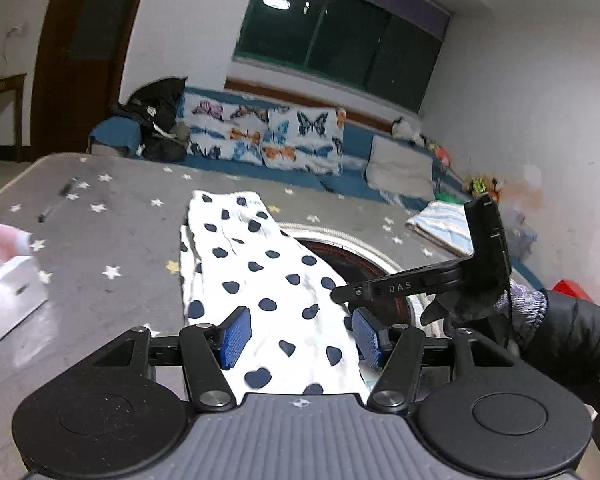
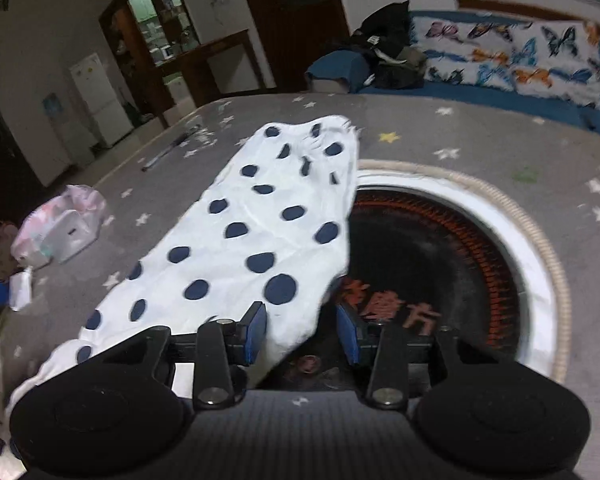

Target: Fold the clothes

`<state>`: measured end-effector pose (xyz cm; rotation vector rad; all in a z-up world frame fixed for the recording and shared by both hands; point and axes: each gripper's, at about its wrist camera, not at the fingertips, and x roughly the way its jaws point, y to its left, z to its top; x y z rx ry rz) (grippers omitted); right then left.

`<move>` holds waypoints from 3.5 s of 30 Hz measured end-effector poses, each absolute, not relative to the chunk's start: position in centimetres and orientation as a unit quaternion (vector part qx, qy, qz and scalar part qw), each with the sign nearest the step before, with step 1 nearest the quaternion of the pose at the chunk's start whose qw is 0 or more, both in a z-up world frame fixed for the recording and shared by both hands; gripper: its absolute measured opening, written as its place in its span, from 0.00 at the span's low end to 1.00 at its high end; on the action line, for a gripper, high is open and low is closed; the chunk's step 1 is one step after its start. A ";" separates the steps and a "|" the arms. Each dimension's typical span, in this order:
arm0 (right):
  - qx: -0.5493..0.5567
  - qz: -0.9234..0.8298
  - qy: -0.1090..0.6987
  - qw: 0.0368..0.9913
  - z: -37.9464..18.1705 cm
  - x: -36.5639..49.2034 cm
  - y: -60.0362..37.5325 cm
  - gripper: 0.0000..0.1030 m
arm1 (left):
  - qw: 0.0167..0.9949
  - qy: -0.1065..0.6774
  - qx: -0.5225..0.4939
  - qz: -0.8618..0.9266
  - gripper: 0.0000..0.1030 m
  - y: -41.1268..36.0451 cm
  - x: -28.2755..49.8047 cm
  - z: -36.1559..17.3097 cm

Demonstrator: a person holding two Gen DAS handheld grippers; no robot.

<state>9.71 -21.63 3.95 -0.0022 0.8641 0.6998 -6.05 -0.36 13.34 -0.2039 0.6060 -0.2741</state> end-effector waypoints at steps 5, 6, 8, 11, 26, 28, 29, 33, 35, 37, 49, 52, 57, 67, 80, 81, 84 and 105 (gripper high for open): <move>0.020 0.370 0.395 0.841 4.8 9.7 -20.7 0.18 | 0.935 0.326 -0.082 -0.113 0.60 -0.3 -1.6 12.1; 0.029 0.380 0.387 0.840 5.2 9.7 -20.7 0.18 | 0.934 0.332 -0.079 -0.107 0.60 -0.1 -0.7 11.7; 0.049 0.392 0.381 0.836 6.0 10.0 -21.0 0.19 | 0.931 0.344 -0.077 -0.092 0.60 0.4 1.2 10.9; 0.066 0.405 0.370 0.834 7.2 10.3 -21.6 0.20 | 0.925 0.363 -0.080 -0.072 0.59 1.2 3.7 9.6; 0.028 0.401 0.408 0.819 3.1 9.5 -25.2 0.25 | 0.919 0.389 -0.049 -0.043 0.65 2.2 7.4 6.5; 0.022 0.402 0.407 0.820 3.2 9.4 -25.0 0.25 | 0.917 0.393 -0.050 -0.041 0.65 2.5 7.7 6.2; 0.020 0.402 0.406 0.821 3.2 9.3 -24.9 0.25 | 0.917 0.394 -0.048 -0.038 0.65 2.6 7.8 6.1; 0.008 0.402 0.403 0.822 3.4 9.0 -24.5 0.19 | 0.919 0.390 -0.041 -0.030 0.66 3.0 8.2 5.8; 0.002 0.402 0.401 0.823 3.5 8.9 -24.2 0.06 | 0.920 0.388 -0.037 -0.030 0.66 3.0 8.3 5.7; -0.004 0.402 0.400 0.824 3.6 8.8 -24.0 0.04 | 0.922 0.385 -0.022 -0.024 0.66 2.9 8.4 5.6; -0.057 0.377 0.401 0.833 4.6 7.5 -24.6 0.10 | 0.926 0.377 -0.006 0.001 0.65 3.5 8.4 5.3; -0.070 0.376 0.381 0.842 5.8 7.2 -24.2 0.12 | 0.928 0.372 -0.007 0.000 0.66 3.6 8.6 5.6; -0.085 0.398 0.370 0.835 6.3 6.6 -22.3 0.22 | 0.927 0.375 -0.001 0.008 0.67 3.7 9.1 5.2; -0.131 0.402 0.378 0.824 5.3 5.4 -19.8 0.37 | 0.934 0.356 0.030 -0.008 0.70 3.2 6.0 6.3; -0.176 0.471 0.355 0.788 6.3 -0.5 -15.2 0.40 | 0.936 0.331 0.079 -0.089 0.72 0.1 -2.6 6.6; -0.181 0.472 0.358 0.785 6.1 -0.9 -15.0 0.40 | 0.936 0.329 0.089 -0.084 0.72 0.0 -2.9 6.3; -0.192 0.470 0.362 0.782 5.7 -2.0 -14.9 0.40 | 0.935 0.334 0.097 -0.074 0.72 0.4 -3.5 5.5; -0.189 0.457 0.356 0.793 6.0 -5.3 -14.2 0.49 | 0.940 0.333 0.061 -0.044 0.86 1.7 -6.0 5.7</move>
